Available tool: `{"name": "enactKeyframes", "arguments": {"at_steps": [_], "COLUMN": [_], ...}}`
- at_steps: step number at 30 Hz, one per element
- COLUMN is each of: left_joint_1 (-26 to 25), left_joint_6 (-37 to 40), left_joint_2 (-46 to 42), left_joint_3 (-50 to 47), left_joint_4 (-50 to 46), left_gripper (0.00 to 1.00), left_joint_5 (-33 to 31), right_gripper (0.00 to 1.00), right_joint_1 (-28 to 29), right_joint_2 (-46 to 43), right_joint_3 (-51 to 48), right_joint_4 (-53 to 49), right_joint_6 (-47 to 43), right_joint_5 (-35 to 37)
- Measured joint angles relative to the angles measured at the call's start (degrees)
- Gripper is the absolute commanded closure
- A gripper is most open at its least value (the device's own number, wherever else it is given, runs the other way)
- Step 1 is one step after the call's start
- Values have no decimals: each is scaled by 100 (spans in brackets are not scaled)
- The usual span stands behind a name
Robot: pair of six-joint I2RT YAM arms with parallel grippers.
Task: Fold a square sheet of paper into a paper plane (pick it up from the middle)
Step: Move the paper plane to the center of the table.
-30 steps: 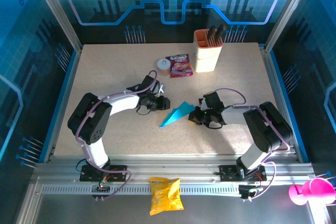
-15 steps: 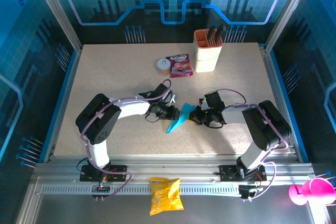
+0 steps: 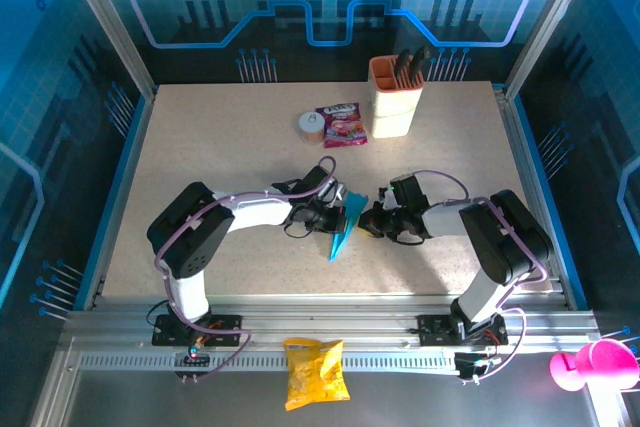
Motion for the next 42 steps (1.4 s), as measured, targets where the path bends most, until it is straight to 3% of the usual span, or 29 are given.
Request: {"name": "enactKeyframes", "arguments": {"at_steps": [5, 12, 16, 23, 27, 30, 33, 42], "left_joint_1": [-7, -105, -111, -149, -214, -238, -243, -262], "left_joint_6": [-22, -17, -13, -15, -37, -28, -20, -22], "left_joint_2": [-380, -1292, -1158, -605, -527, -518, -516, -332], "left_joint_3": [-271, -295, -214, -192, -192, -192, -192, -186], "left_joint_4": [33, -693, -1075, -1397, -1410, -1416, -1416, -1373], "left_gripper": [100, 100, 100, 99, 68, 58, 53, 50], "left_joint_5": [-621, -2168, -2763, -3268, -3355, -3381, -3397, -3423], "right_gripper": [100, 100, 100, 100, 100, 100, 100, 100], "right_joint_1": [103, 166, 186, 245, 245, 245, 245, 245], "right_joint_2": [-133, -1064, -1397, -1749, -1915, -1998, -2022, -2022], "right_joint_3": [57, 74, 74, 72, 72, 72, 74, 76], "right_joint_4": [-151, -1005, -1287, -1637, -1801, -1910, -2002, -2055], "right_joint_6": [-195, -651, -756, -866, -940, -979, -1036, -1080], "right_joint_5": [129, 415, 546, 682, 717, 721, 737, 734]}}
